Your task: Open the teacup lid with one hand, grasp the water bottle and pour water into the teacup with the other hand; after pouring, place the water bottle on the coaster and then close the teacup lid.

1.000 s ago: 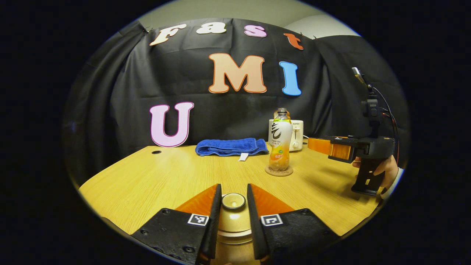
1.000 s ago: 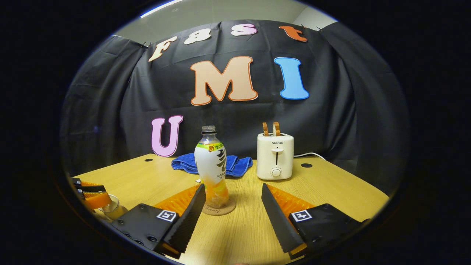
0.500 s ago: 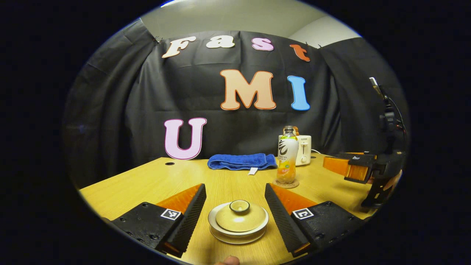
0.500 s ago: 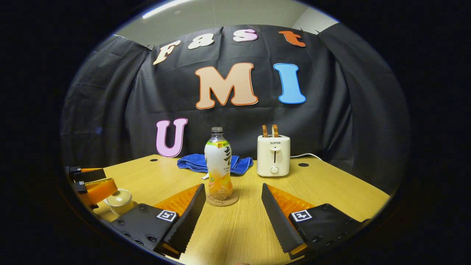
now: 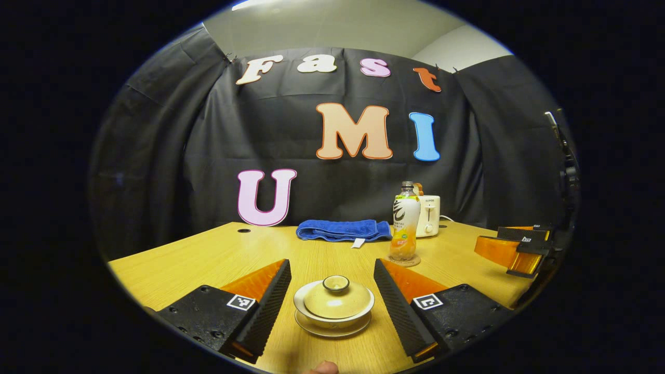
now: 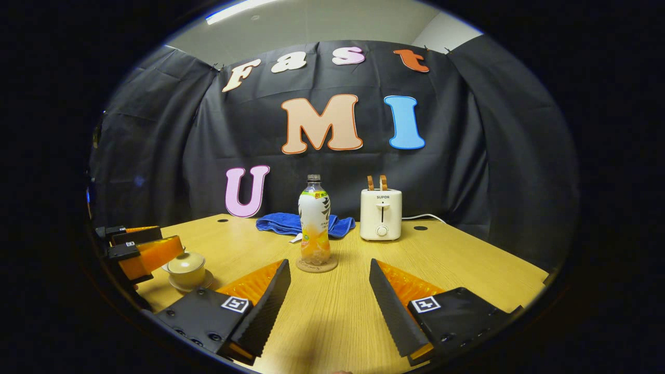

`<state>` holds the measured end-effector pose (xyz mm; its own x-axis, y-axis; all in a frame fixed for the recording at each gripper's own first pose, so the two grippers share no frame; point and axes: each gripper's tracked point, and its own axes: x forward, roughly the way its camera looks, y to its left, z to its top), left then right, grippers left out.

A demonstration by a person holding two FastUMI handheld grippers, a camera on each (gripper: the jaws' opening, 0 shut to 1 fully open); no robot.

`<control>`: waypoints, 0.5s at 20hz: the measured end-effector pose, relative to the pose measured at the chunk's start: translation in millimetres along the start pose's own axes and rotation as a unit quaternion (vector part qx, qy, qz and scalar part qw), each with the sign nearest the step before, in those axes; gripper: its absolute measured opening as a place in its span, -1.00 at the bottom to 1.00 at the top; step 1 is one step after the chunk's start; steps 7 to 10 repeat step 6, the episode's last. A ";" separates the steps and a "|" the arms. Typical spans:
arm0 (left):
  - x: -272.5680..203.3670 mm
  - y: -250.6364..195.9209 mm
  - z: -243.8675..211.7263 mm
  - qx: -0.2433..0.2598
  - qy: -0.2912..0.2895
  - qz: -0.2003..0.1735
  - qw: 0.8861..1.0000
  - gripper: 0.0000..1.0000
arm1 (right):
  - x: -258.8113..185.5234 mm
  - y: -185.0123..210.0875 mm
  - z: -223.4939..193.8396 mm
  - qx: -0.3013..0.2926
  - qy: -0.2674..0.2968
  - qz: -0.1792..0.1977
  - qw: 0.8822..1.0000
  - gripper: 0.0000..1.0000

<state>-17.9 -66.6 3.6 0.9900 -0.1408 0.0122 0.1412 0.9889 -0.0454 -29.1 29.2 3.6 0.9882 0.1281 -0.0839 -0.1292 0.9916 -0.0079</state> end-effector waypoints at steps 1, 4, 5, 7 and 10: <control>-1.4 0.4 0.7 -0.001 -0.001 0.000 1.000 0.87 | -0.6 0.4 -1.1 0.000 0.000 -0.001 1.000 0.93; -4.0 -0.1 -0.7 -0.001 -0.002 0.001 1.000 0.87 | -7.4 -0.9 -7.4 0.003 0.003 -0.005 1.000 0.92; -4.5 -0.2 -1.9 0.000 0.000 0.001 1.000 0.87 | -7.5 -1.3 -9.6 0.006 0.005 -0.006 1.000 0.97; -5.5 0.0 -2.6 0.001 0.000 0.002 1.000 0.88 | -7.8 -1.4 -12.0 0.010 0.007 -0.007 1.000 0.97; -5.5 0.0 -2.6 0.001 0.000 0.002 1.000 0.88 | -7.8 -1.4 -12.0 0.010 0.007 -0.007 1.000 0.97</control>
